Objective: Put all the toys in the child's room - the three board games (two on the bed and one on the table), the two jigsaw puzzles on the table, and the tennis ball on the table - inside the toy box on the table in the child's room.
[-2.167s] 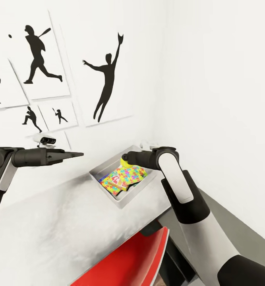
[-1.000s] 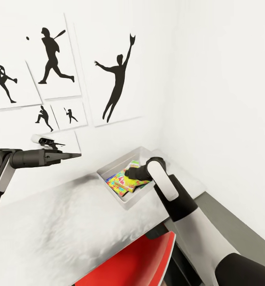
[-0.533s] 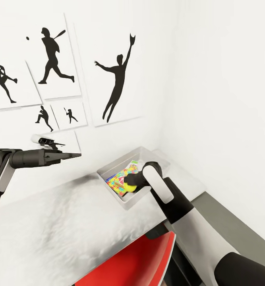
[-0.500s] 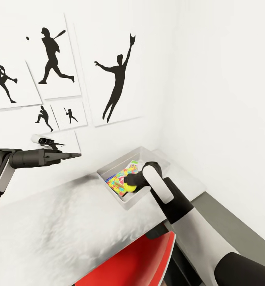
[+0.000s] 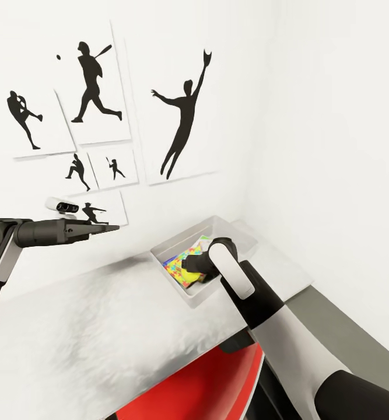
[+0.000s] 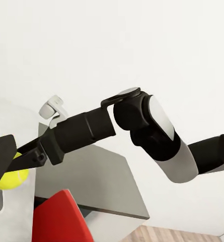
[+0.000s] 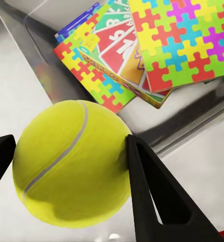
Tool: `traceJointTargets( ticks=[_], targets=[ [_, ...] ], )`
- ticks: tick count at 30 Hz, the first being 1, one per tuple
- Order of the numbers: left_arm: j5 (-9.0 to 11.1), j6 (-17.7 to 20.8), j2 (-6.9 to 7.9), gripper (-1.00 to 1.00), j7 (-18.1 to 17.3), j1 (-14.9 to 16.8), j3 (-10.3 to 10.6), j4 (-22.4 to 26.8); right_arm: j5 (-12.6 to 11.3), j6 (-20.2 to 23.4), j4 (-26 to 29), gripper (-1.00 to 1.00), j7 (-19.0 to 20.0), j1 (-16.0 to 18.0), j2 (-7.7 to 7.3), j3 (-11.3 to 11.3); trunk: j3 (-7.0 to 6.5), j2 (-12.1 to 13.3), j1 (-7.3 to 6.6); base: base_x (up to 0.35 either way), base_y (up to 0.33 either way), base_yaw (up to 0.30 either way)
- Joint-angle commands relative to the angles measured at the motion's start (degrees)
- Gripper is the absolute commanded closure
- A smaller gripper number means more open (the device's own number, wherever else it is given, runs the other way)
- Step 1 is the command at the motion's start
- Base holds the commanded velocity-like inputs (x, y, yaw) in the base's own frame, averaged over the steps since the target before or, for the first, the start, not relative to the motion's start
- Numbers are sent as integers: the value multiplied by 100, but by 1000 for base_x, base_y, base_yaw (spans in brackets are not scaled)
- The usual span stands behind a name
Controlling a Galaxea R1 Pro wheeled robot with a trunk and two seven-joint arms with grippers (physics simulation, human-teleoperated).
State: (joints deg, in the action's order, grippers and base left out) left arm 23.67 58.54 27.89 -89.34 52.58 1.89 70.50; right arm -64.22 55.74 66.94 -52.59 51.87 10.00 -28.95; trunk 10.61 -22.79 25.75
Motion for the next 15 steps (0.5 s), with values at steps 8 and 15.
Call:
traceJointTargets(
  ticks=[8, 15],
  targets=[
    [6, 61, 6, -100, -27, 7, 20, -2, -15, -213, -177, 100, -56, 44, 0, -6, 13, -13, 4, 0, 0, 1],
    [6, 59, 6, -100, -25, -16, 13, -2, -26, -566, -352, 100, -41, 83, 0, -14, 13, -13, 4, 0, 0, 0]
  ],
)
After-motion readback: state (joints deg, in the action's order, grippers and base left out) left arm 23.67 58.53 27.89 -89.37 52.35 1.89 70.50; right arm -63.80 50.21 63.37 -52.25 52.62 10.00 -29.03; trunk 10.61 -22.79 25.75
